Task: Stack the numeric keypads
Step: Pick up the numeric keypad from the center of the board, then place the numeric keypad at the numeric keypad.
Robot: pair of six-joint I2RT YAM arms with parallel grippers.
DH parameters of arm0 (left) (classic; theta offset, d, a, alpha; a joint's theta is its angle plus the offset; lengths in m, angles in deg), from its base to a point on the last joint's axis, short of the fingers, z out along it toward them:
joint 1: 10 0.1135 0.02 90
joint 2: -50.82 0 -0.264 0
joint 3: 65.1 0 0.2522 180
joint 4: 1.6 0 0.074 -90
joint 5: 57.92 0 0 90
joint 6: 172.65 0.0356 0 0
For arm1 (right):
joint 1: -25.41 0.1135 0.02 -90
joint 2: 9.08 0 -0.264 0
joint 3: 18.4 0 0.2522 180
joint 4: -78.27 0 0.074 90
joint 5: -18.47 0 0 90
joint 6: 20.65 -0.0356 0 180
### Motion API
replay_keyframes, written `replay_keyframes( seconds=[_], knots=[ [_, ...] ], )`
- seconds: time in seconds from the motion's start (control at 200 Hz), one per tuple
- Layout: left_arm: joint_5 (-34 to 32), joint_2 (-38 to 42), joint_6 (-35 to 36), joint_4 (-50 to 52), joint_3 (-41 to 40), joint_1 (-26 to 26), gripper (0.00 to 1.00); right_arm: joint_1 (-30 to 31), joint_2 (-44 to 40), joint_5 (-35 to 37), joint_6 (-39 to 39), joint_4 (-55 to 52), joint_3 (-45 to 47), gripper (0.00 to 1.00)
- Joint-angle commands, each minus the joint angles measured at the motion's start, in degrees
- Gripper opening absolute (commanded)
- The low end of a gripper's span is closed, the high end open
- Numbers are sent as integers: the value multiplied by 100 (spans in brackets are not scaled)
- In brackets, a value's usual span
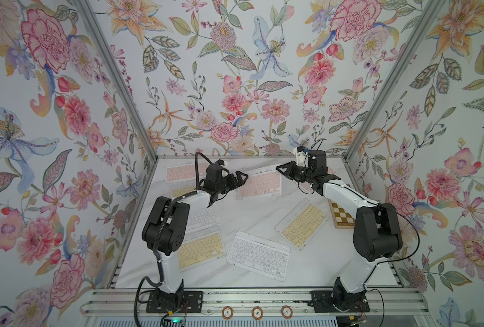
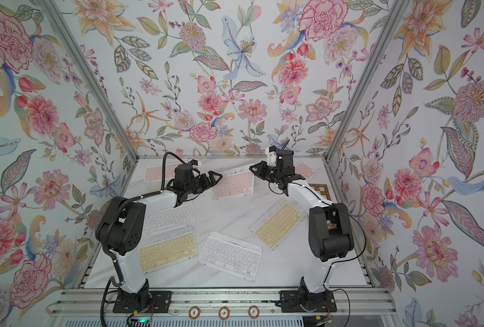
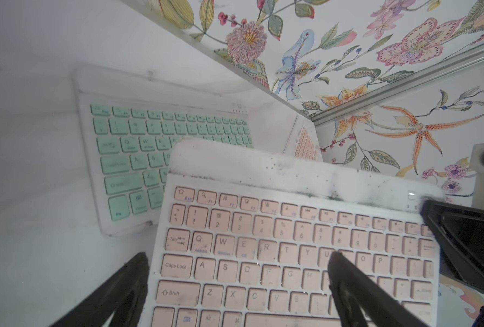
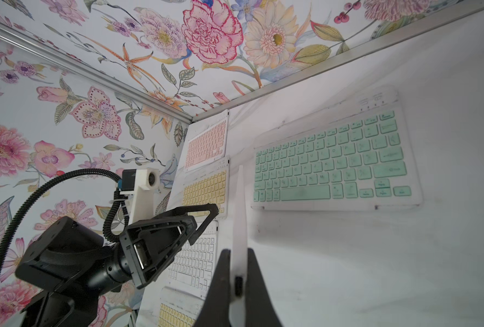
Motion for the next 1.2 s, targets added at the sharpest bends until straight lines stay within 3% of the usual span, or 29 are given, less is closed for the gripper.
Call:
replay_keyframes(
  seconds=[0.0,0.235,0.611,0.876,1.196],
  knots=[
    [-420,-403,451,926,563,133,99,-126,411,-359,101,436,-484,0],
    [-383,-1056,412,1170,1301,195,99,-221,1565,-890,249,312,-1648,0],
    [-161,-1946,256,1321,2138,292,99,-345,2719,-1458,459,-124,-2944,0],
    [-98,-2177,192,1376,2330,296,99,-411,3417,-1519,633,-544,-3734,0],
    [22,-2278,115,1275,2166,277,99,-449,4106,-1380,697,-980,-4589,7]
  ],
)
